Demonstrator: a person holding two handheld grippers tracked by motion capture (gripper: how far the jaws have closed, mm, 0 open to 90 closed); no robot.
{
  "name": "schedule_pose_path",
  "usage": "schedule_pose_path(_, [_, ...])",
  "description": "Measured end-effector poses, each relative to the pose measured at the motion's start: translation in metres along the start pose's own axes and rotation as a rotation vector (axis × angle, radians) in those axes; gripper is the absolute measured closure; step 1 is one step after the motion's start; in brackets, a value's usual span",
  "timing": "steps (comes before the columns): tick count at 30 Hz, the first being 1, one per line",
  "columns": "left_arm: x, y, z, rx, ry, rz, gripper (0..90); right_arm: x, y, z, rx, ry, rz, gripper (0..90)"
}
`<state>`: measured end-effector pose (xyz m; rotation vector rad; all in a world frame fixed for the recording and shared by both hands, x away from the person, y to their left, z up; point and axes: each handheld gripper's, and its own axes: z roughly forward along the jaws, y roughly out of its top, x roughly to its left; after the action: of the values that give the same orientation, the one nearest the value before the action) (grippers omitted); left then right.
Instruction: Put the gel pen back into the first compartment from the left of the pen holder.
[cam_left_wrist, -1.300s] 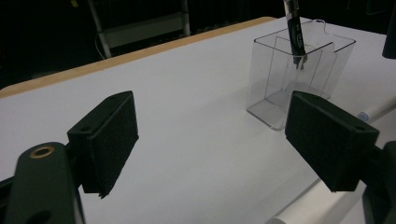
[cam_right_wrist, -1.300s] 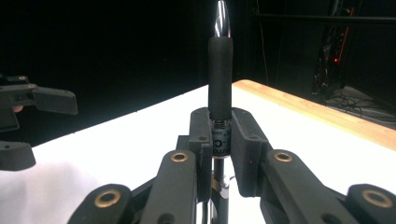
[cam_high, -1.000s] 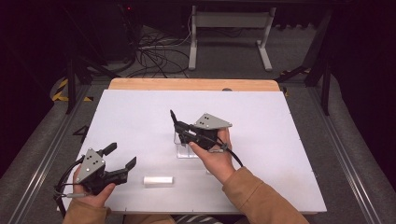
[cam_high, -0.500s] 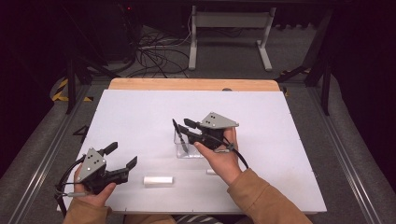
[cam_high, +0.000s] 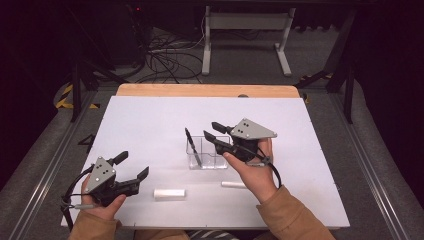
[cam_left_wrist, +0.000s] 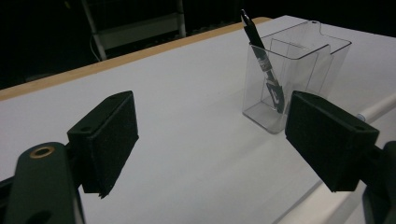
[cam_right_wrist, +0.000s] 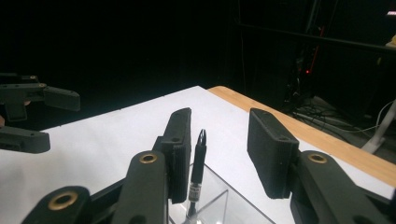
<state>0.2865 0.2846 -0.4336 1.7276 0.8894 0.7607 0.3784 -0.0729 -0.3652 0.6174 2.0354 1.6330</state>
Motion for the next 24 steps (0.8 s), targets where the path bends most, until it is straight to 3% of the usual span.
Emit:
schedule_pose_path(11, [-0.001,0.0,0.001,0.001,-0.007,-0.002,18.0,-0.003,0.0,-0.025,-0.021,-0.002,0.016,60.4])
schedule_pose_path(24, [-0.001,0.002,0.004,-0.001,-0.018,0.004,18.0,-0.007,-0.004,-0.043,-0.005,-0.017,0.009,57.6])
